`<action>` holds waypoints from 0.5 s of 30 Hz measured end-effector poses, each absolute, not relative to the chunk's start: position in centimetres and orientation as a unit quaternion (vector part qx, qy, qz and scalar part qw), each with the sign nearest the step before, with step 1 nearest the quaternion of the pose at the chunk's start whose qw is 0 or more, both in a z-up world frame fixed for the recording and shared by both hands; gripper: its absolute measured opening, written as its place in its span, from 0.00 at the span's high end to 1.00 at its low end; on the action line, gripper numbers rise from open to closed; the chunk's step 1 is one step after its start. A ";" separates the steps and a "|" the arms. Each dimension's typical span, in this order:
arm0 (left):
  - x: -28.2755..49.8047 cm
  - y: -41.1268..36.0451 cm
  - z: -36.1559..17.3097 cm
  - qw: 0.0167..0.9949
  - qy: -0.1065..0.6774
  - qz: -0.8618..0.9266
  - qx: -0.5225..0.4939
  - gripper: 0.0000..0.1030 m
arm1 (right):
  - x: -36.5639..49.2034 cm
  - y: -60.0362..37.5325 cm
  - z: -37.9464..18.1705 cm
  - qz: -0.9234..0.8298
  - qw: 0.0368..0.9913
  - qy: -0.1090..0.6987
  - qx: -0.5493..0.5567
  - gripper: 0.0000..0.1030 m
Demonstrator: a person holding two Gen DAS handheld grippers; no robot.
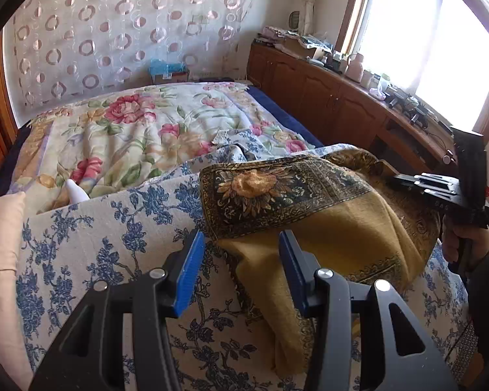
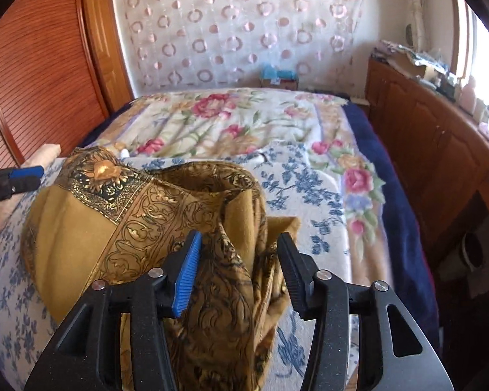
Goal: Fold small clothes
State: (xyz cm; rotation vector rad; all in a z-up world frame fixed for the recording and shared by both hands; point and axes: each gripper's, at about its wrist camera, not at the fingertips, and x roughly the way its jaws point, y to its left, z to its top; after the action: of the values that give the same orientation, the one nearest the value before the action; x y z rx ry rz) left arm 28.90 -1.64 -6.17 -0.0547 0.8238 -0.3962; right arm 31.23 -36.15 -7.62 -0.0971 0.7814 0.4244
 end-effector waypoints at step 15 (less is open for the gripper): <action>31.0 -2.1 -7.8 0.886 0.421 -0.190 -0.024 0.55 | 31.5 -37.2 -6.9 0.142 0.920 0.363 -0.042 0.95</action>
State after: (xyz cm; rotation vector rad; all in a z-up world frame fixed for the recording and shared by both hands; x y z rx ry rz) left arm 30.96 -2.12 -7.81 -0.0496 0.8760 -0.3956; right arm 31.47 -37.24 -6.91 -0.0860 0.7462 0.2918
